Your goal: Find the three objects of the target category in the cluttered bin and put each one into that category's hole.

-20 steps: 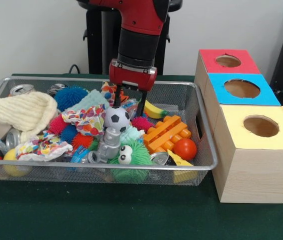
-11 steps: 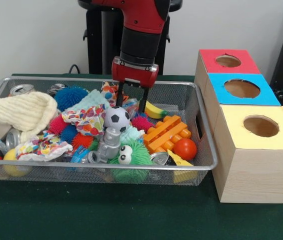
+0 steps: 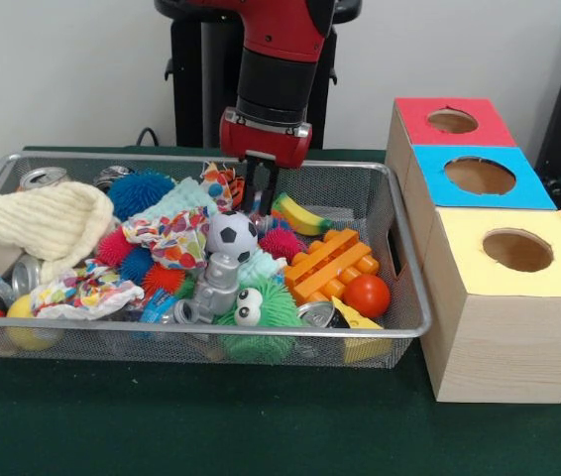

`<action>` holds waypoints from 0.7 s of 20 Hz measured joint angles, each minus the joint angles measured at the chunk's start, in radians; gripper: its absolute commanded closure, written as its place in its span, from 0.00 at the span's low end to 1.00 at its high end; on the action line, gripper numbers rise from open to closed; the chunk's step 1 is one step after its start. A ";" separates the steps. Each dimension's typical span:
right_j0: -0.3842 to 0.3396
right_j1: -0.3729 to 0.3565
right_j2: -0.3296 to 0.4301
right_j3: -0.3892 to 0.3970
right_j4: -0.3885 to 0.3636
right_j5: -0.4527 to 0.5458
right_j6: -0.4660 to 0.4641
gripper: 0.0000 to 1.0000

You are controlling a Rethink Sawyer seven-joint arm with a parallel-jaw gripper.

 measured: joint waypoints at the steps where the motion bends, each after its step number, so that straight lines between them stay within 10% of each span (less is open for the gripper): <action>1: 0.000 0.000 -0.003 0.002 0.000 -0.007 0.000 1.00; 14: 0.003 0.000 -0.008 0.018 0.000 -0.016 0.000 1.00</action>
